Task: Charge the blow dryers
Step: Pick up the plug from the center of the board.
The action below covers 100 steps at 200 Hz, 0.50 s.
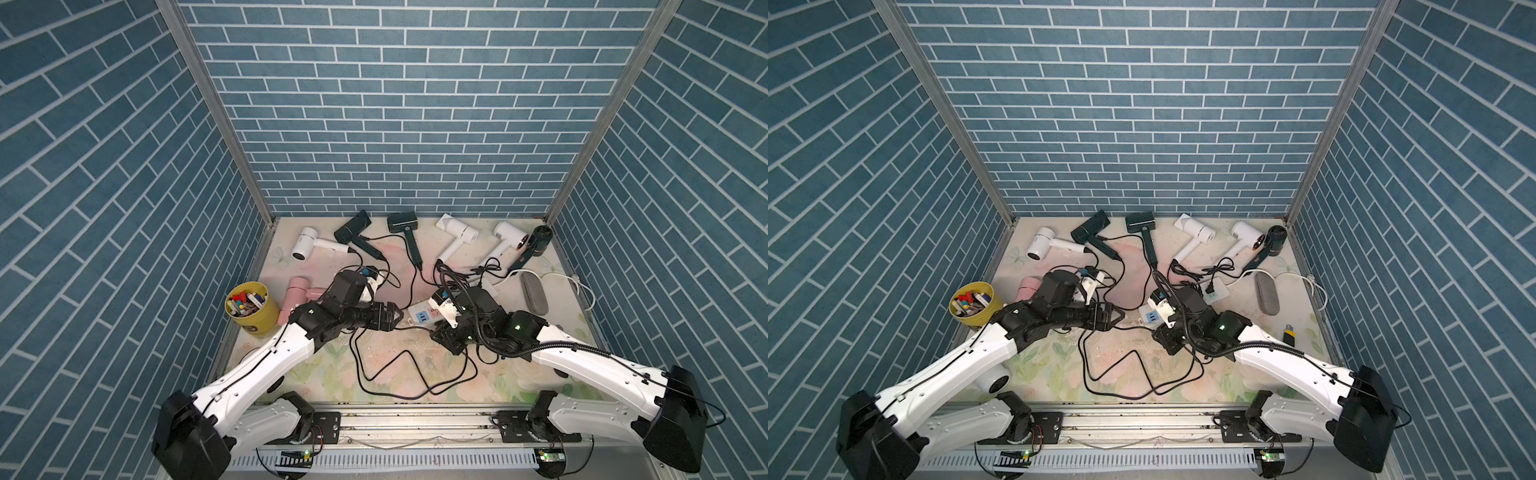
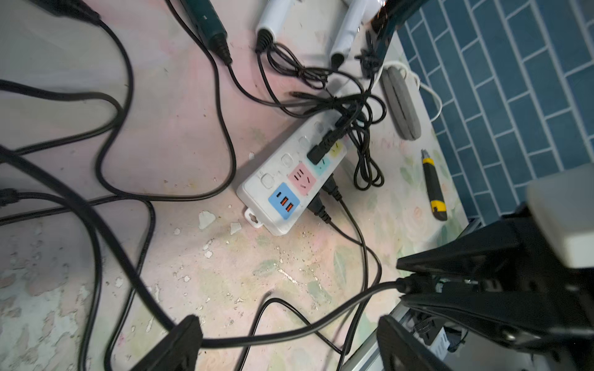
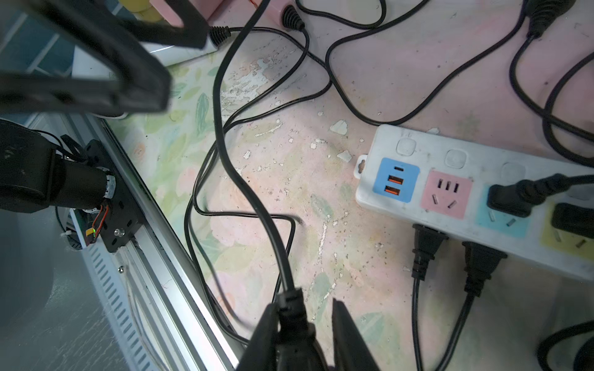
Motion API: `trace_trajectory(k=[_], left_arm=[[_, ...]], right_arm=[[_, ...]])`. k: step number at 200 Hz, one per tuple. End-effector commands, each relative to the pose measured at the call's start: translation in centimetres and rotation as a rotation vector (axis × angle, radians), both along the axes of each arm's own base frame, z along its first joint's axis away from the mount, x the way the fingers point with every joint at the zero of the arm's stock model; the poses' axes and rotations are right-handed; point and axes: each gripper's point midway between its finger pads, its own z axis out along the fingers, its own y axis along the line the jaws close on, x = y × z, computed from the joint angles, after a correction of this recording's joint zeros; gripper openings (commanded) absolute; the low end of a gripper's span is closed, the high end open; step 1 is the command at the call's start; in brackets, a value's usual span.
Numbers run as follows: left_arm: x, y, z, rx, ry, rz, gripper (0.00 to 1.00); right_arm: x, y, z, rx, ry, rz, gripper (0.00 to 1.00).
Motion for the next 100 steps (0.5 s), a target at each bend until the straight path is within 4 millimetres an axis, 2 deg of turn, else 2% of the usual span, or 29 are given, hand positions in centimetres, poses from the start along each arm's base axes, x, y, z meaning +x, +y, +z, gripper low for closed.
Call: trace_trajectory(k=[1,25,52,100], left_arm=[[0.1,-2.8,1.5,-0.014,-0.165,-0.138,0.90],[-0.7,-5.1,1.9,-0.046,-0.265,-0.282,0.90],[-1.0,-5.8,1.3,-0.042,-0.308,-0.362,0.91],[-1.9,-7.1,-0.2,-0.025,-0.259,-0.499,0.91]], right_arm=[[-0.8,-0.9,-0.2,0.005,0.022,0.013,0.12],[-1.0,-0.9,0.2,0.050,0.044,0.029,0.13],[-0.6,-1.0,0.6,0.092,0.076,0.020,0.13],[-0.7,-0.5,1.4,0.160,0.119,0.045,0.13]])
